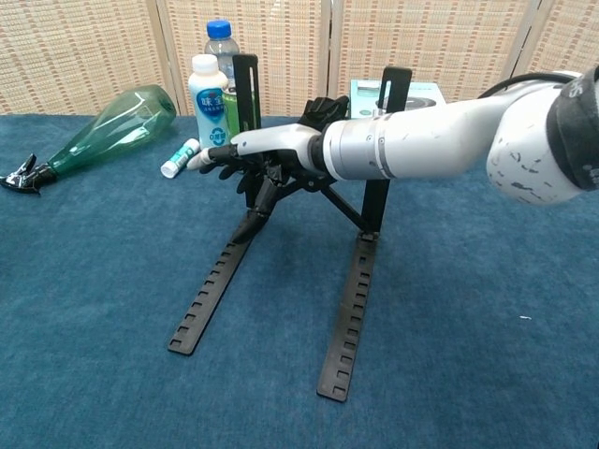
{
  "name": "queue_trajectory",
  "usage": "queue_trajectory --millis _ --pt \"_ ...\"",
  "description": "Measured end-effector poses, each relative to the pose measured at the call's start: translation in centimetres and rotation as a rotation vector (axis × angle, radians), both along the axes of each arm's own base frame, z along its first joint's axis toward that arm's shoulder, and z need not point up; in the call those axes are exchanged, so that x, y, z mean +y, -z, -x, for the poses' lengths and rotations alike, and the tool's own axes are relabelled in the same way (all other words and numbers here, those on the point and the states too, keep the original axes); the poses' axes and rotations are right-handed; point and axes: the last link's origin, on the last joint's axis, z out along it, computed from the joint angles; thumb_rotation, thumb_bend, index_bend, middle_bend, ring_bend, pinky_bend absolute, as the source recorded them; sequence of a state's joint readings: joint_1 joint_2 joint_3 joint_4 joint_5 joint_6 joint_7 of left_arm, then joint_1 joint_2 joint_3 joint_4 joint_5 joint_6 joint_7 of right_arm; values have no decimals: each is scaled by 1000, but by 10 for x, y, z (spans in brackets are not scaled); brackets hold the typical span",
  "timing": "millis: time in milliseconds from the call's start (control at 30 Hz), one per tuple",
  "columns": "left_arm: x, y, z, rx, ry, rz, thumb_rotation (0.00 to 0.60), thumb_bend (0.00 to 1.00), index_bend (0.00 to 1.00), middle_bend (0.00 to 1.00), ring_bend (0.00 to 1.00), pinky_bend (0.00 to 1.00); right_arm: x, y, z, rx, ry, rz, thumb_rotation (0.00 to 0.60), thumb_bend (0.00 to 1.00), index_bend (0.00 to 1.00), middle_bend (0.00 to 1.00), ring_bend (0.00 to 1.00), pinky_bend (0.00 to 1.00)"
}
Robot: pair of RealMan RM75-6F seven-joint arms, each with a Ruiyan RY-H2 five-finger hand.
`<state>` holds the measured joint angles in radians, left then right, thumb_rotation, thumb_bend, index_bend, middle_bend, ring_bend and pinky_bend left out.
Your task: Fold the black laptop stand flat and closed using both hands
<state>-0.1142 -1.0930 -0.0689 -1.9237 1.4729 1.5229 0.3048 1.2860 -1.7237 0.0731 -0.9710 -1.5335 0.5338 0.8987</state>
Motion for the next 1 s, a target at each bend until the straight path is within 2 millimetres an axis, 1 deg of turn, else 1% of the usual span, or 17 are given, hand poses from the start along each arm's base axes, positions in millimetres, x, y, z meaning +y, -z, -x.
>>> queue_trajectory --millis 233,333,433,533,633,733,867,1000 --pt "0 0 1 1 -1 -2 600 148 83 12 1 0 2 -1 -2 -4 -8 3 600 26 0 31 0 0" --pt "0 0 2 2 -1 -1 600 147 83 12 1 0 8 -7 -4 -30 -27 -8 600 26 0 31 0 0" --pt "0 0 2 2 -1 -2 600 148 83 12 1 0 16 -19 -7 -71 -61 -18 600 23 0 31 0 0" --pt "0 -1 2 0 -1 -3 600 148 82 12 1 0 25 -39 -8 -128 -105 -18 600 20 0 31 0 0" --pt "1 0 2 1 2 -1 600 147 82 12 1 0 36 -65 -6 -189 -149 -5 600 15 0 40 0 0" --pt "3 0 1 1 4 2 600 148 82 12 1 0 48 -96 0 -245 -184 32 600 0 0 49 0 0" --pt "5 1 1 -1 9 1 600 148 83 12 1 0 62 -141 17 -297 -204 134 600 0 0 59 0 0" --pt "8 1 1 -2 13 5 600 147 83 12 1 0 70 -174 40 -291 -163 241 600 0 0 62 0 0"
